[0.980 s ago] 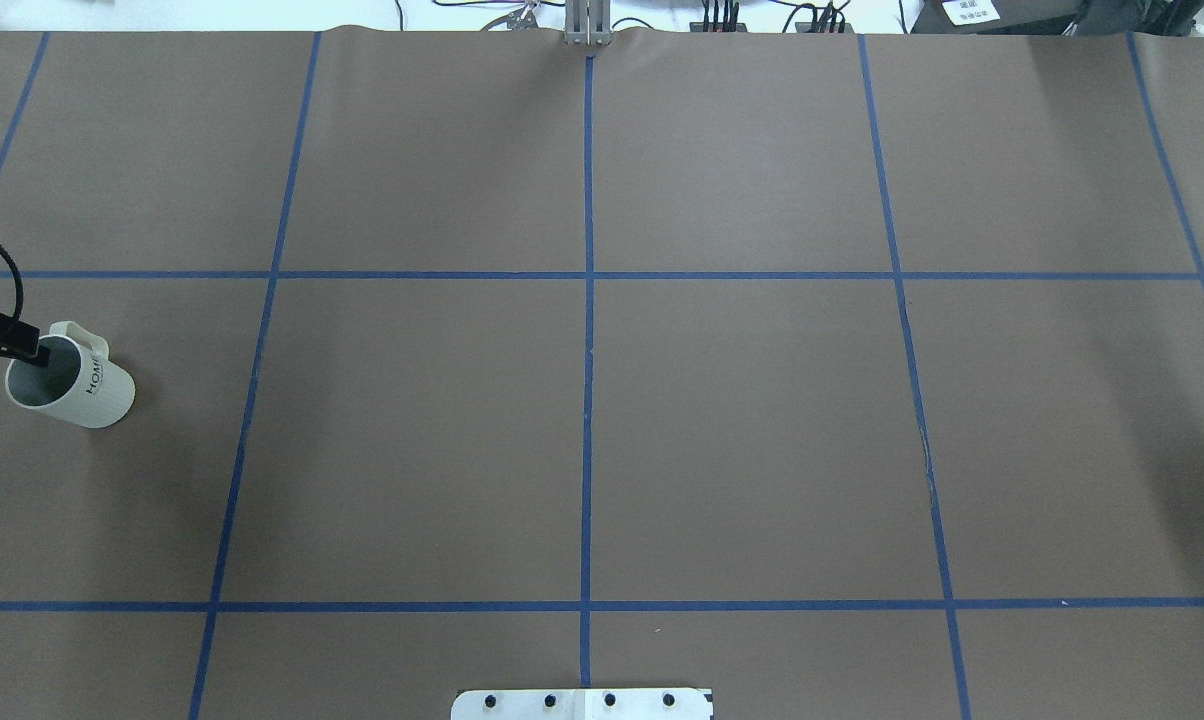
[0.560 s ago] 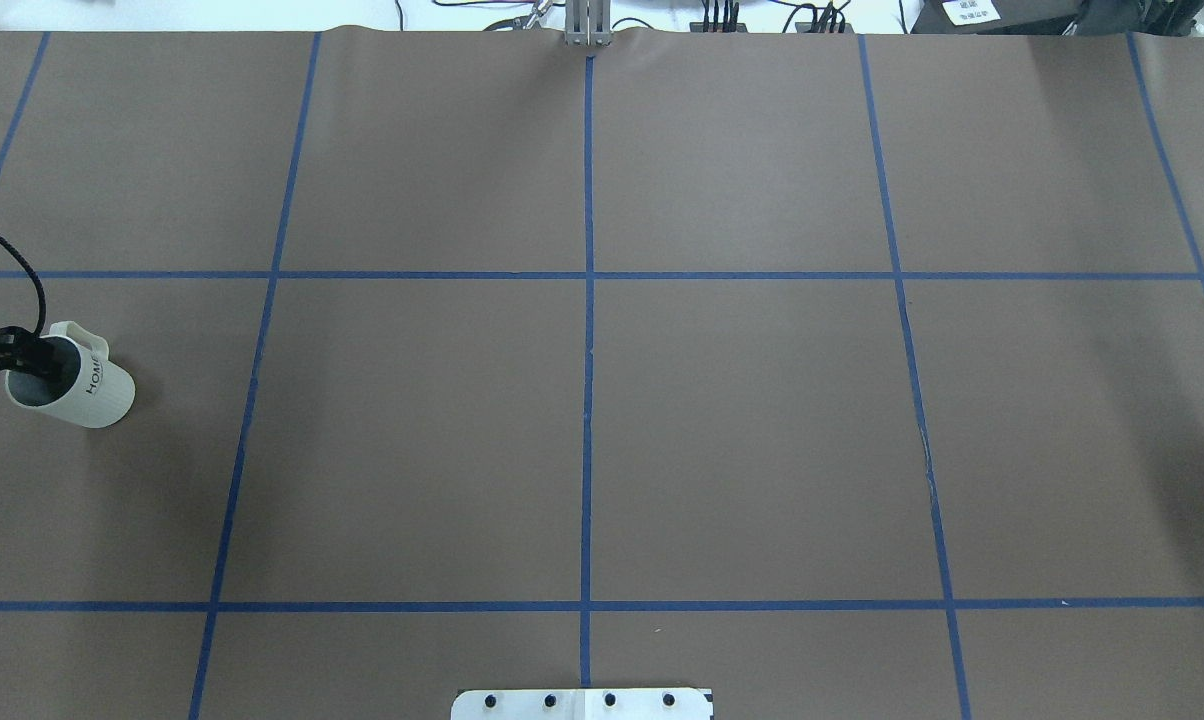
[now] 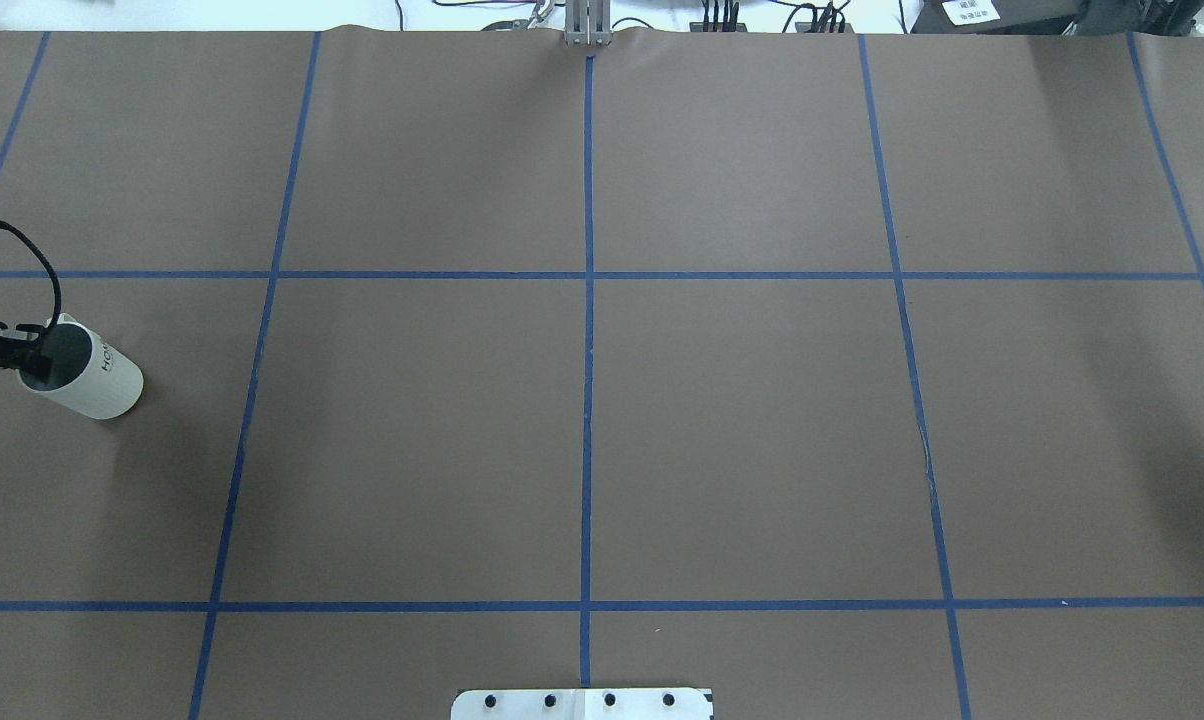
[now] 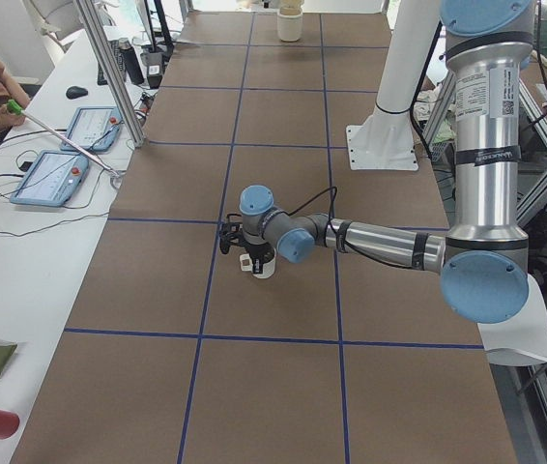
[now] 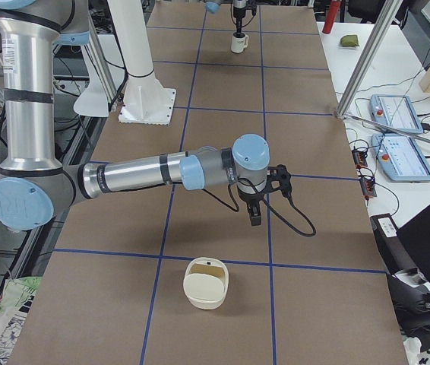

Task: Left arm hands cup to right arm to dump lemon

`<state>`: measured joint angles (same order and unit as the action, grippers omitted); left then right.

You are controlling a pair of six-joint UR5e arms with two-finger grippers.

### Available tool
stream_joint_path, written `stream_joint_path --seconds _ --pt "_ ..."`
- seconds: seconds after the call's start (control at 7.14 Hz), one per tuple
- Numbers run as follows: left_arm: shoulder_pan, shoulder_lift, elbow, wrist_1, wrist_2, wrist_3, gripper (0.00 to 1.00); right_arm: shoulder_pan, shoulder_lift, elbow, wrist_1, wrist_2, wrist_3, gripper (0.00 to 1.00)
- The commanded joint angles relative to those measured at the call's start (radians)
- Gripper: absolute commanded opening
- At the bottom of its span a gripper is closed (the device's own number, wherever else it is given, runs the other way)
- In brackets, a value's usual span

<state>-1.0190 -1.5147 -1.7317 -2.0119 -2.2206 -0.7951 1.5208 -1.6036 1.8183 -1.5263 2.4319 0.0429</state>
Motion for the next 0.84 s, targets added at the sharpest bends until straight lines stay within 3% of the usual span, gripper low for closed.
stream_joint_path --seconds 0.0,0.28,0.42,0.56,0.7 --pt "-0.126 -0.1 -0.055 0.191 -0.124 0.001 0.0 -0.004 0.055 0.007 -0.003 0.001 0.0 1.0" --pt "-0.164 -0.351 -0.115 0.595 -0.14 -0.001 0.0 -0.039 0.108 0.024 0.012 -0.001 0.021 1.0" --pt "-0.162 -0.474 -0.105 0.74 -0.142 -0.007 0.0 -0.1 0.109 0.036 0.152 -0.016 0.029 1.0" --pt "-0.158 -0.525 -0.071 0.752 -0.143 -0.08 0.0 -0.163 0.135 0.033 0.272 -0.068 0.116 1.0" --pt "-0.13 -0.557 -0.03 0.681 -0.145 -0.175 0.0 -0.242 0.175 0.033 0.361 -0.129 0.259 1.0"
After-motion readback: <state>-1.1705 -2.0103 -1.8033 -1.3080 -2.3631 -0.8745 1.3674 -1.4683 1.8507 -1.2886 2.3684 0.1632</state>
